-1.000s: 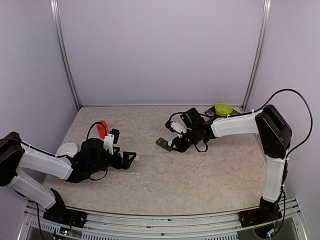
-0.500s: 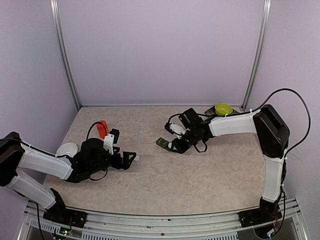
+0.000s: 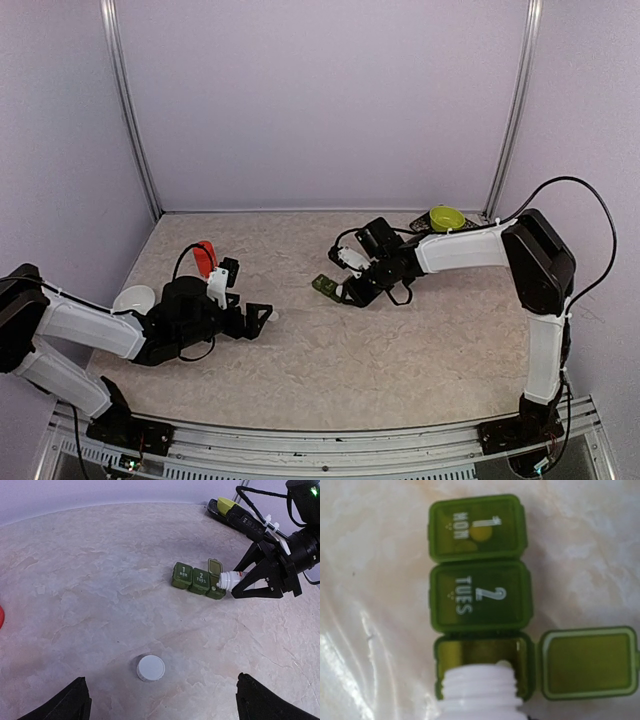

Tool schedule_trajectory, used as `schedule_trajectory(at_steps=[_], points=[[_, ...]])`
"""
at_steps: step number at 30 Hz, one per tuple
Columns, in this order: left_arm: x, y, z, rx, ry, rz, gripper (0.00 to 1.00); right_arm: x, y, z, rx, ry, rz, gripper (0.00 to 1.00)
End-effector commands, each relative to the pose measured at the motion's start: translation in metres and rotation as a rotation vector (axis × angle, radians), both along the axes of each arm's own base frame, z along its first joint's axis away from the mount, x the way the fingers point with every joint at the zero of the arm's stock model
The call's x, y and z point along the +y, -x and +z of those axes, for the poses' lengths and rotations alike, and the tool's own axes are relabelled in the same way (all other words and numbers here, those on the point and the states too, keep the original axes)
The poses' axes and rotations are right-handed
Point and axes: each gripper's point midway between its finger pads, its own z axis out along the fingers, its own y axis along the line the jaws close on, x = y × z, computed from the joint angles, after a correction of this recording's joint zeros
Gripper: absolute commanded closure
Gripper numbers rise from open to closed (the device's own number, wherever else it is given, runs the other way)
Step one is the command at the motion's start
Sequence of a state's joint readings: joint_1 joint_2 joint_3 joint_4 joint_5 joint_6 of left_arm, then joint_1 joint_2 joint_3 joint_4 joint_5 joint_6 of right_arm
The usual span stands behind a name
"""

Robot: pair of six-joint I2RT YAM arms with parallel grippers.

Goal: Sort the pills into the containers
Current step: Pour the pill into the compartment of the pill container.

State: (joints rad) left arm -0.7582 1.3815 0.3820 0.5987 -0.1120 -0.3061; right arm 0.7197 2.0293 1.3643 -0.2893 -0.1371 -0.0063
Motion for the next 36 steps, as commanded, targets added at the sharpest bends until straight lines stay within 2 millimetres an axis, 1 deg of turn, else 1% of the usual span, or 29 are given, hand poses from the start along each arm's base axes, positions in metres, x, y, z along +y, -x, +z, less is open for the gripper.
schedule_trajectory(at_steps=[1,10,15,24,34,36], points=[[0.001,-0.002,0.005,-0.017,0.017,0.002,0.01,0.007,0.002,0.001,0.004,0.001,0.010,0.94],[0.001,-0.002,0.004,-0.013,0.017,0.002,0.01,0.011,0.003,0.008,0.045,0.015,0.024,0.93],[0.001,-0.002,0.004,-0.014,0.017,0.002,0.01,0.009,0.006,0.002,0.071,0.034,0.032,0.93],[0.001,-0.002,0.004,-0.014,0.021,0.001,0.01,0.008,0.009,-0.003,0.097,0.046,0.036,0.92],[0.001,-0.002,0.004,-0.012,0.021,0.002,0.01,0.008,0.006,0.008,0.040,0.018,0.032,0.92],[0.002,-0.002,0.004,-0.015,0.021,0.003,0.01,0.010,0.005,0.012,0.003,-0.018,0.034,0.92]])
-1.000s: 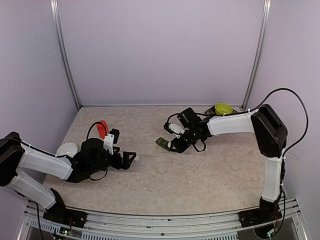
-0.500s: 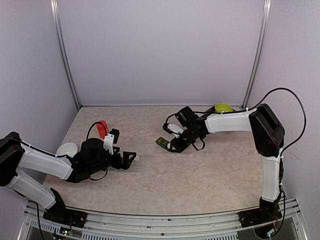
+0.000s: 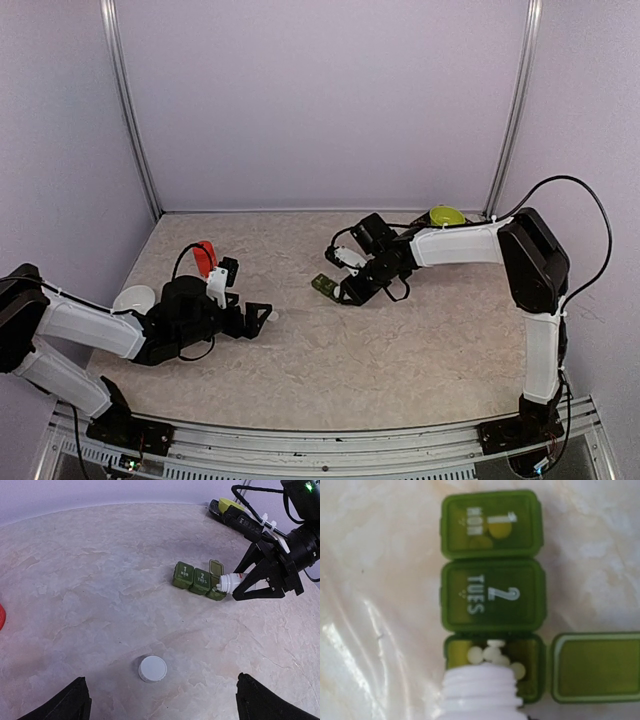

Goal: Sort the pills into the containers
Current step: Pour the pill into the compartment of the pill container.

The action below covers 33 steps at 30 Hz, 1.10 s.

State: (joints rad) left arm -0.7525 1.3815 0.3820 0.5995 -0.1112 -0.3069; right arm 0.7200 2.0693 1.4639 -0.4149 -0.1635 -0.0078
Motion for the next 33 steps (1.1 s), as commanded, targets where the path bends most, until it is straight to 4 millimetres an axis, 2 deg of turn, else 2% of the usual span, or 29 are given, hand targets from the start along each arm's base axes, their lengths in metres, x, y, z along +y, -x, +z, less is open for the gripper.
schedule_trajectory(at_steps=[1,16,33], points=[[0.000,-0.001,0.004,-0.014,0.019,-0.002,0.01,0.006,0.002,0.012,-0.074,-0.063,0.015,0.92],[0.000,-0.001,0.003,-0.012,0.018,-0.003,0.01,0.007,0.003,0.034,-0.181,-0.167,0.014,0.94],[0.001,-0.001,0.006,-0.021,0.020,-0.004,0.01,0.005,0.005,0.035,-0.213,-0.202,0.010,0.94]])
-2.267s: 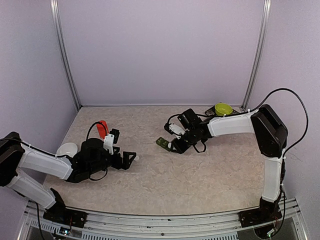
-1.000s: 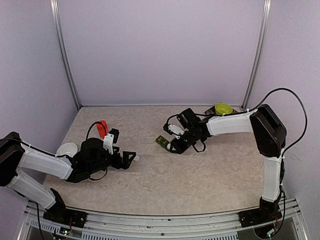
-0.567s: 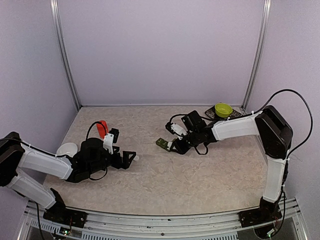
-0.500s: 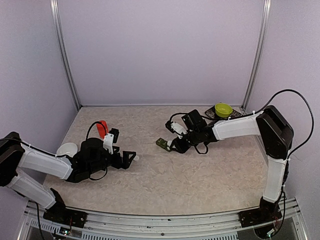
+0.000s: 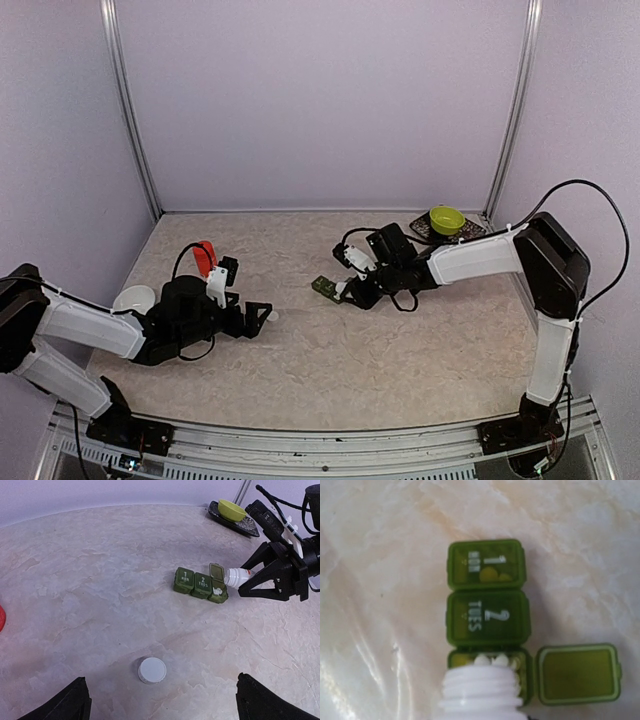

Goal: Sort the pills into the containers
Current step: Pour the pill into the compartment of the pill container, then pick up the lid of the pill bottle from the center of the board.

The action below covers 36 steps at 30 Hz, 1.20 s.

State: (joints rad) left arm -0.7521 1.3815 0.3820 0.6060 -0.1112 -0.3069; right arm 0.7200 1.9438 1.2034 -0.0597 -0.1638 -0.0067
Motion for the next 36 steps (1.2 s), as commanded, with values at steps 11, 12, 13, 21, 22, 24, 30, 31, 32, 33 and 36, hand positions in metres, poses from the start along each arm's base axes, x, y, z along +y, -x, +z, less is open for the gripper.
schedule_trajectory(at_steps=[11,12,13,21,22,24,30,31,32,33,36], points=[[0.001,0.000,0.004,-0.014,0.016,-0.006,0.01,0.006,0.009,0.033,-0.144,-0.174,0.020,0.94],[0.001,0.000,0.004,-0.014,0.016,-0.008,0.01,0.006,0.010,0.034,-0.153,-0.184,0.020,0.94],[0.001,0.000,0.004,-0.013,0.015,-0.007,0.01,0.007,0.010,0.037,-0.167,-0.201,0.022,0.94],[-0.001,-0.001,0.001,-0.006,0.009,-0.015,0.01,0.000,0.024,0.072,-0.289,-0.362,0.041,0.94],[-0.001,-0.001,0.001,-0.007,0.008,-0.015,0.01,-0.002,0.028,0.079,-0.309,-0.386,0.045,0.94],[-0.002,0.000,0.000,-0.003,0.008,-0.020,0.01,-0.008,0.037,0.092,-0.349,-0.430,0.052,0.94],[-0.008,0.000,-0.003,0.011,0.004,-0.050,0.01,-0.027,0.063,0.149,-0.510,-0.562,0.087,0.94],[-0.009,0.000,-0.003,0.013,0.005,-0.055,0.01,-0.030,0.069,0.157,-0.532,-0.584,0.097,0.94],[-0.011,0.000,-0.003,0.018,0.004,-0.063,0.01,-0.034,0.075,0.166,-0.557,-0.609,0.105,0.93],[-0.014,0.000,-0.002,0.022,0.004,-0.072,0.01,-0.036,0.081,0.174,-0.578,-0.632,0.117,0.94],[-0.017,-0.002,-0.002,0.043,-0.009,-0.079,0.01,-0.048,0.103,0.198,-0.656,-0.715,0.160,0.93]])
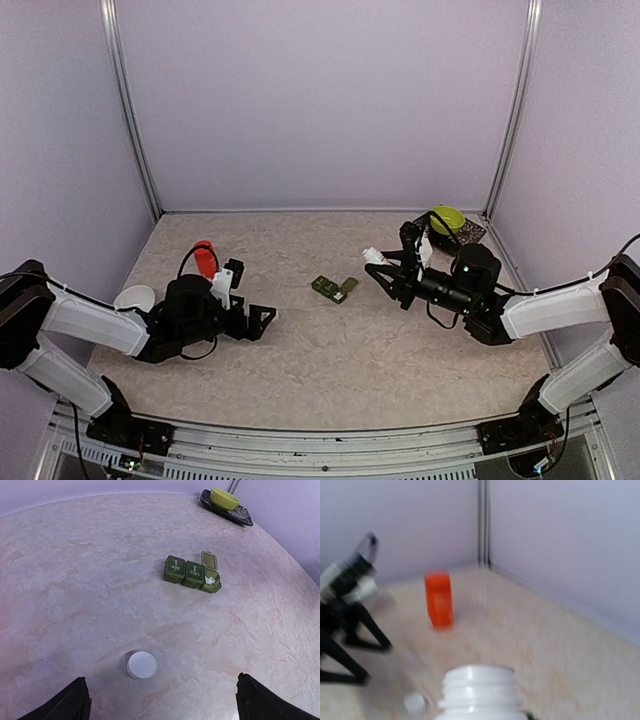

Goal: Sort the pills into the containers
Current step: Pick up the lid of the pill bottle from the center of the board.

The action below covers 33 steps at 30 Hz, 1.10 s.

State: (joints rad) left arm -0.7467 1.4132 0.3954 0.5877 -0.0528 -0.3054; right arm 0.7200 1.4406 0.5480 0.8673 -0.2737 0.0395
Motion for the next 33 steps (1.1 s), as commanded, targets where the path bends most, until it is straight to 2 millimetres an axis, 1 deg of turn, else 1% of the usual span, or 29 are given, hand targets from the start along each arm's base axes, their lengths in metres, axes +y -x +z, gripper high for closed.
schedule_trajectory(at_steps=[1,4,6,7,10,12,15,18,22,25,28,31,33], points=[[-0.011,-0.007,0.008,0.011,-0.006,-0.031,0.01,-0.012,0.037,0.053,-0.184,-0.163,0.078,0.93],[-0.015,-0.011,0.007,0.045,-0.029,-0.028,0.01,-0.023,0.059,0.069,-0.278,-0.228,0.120,0.93],[-0.017,-0.013,0.004,0.074,-0.048,-0.023,0.01,-0.029,0.073,0.078,-0.336,-0.271,0.146,0.93],[-0.019,-0.015,0.006,0.084,-0.047,-0.023,0.01,-0.032,0.078,0.080,-0.352,-0.289,0.159,0.93],[-0.024,-0.017,0.002,0.128,-0.050,-0.026,0.01,-0.037,0.090,0.088,-0.382,-0.346,0.192,0.93],[-0.026,-0.017,-0.001,0.159,-0.057,-0.028,0.01,-0.040,0.094,0.094,-0.393,-0.373,0.202,0.93],[-0.028,-0.020,-0.009,0.206,-0.090,-0.019,0.01,-0.043,0.098,0.101,-0.402,-0.387,0.202,0.93],[-0.028,-0.023,-0.027,0.262,-0.154,-0.006,0.02,-0.042,0.096,0.104,-0.391,-0.359,0.194,0.93],[-0.023,-0.031,-0.046,0.303,-0.216,0.026,0.11,-0.043,0.097,0.107,-0.386,-0.330,0.185,0.93],[-0.022,-0.036,-0.056,0.316,-0.240,0.041,0.17,-0.044,0.097,0.105,-0.374,-0.314,0.180,0.92],[-0.023,-0.038,-0.063,0.327,-0.256,0.049,0.24,-0.045,0.097,0.102,-0.362,-0.303,0.179,0.92],[-0.021,-0.040,-0.065,0.321,-0.272,0.062,0.26,-0.045,0.097,0.101,-0.354,-0.296,0.178,0.92],[-0.021,-0.040,-0.067,0.321,-0.279,0.062,0.29,-0.044,0.096,0.100,-0.350,-0.292,0.177,0.92]])
